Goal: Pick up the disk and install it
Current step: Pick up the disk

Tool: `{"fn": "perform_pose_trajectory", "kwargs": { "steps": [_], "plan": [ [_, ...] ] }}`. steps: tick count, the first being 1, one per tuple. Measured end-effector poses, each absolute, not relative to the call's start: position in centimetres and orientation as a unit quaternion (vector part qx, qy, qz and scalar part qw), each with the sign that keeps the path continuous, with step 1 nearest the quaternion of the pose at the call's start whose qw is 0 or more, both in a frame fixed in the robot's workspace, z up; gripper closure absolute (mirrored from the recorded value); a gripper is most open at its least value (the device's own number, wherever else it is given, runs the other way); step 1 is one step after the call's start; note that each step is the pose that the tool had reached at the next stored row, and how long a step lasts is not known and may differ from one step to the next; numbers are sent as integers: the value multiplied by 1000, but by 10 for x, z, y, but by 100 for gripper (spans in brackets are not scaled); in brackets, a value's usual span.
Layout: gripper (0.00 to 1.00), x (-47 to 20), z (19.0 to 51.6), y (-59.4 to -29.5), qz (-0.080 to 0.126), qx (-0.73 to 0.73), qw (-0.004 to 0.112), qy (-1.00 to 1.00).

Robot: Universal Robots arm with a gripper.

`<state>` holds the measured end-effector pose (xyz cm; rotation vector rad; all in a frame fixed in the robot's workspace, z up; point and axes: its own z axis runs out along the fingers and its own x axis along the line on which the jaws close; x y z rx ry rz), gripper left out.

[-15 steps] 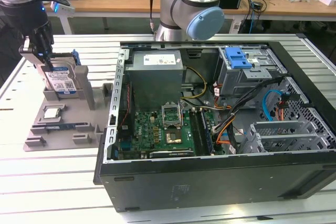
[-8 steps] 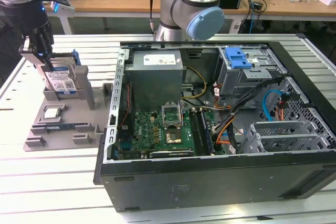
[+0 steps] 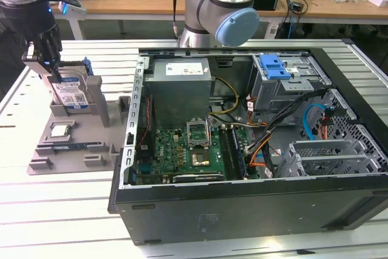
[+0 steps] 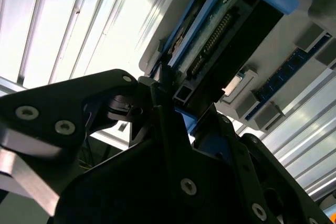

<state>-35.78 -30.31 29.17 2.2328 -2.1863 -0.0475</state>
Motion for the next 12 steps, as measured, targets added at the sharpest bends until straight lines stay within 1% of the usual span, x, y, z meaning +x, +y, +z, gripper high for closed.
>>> {"fn": "perform_pose_trajectory", "kwargs": {
  "steps": [12],
  "plan": [
    [63, -358, 312, -303, -15, 714, 8, -700]
  ]
}}
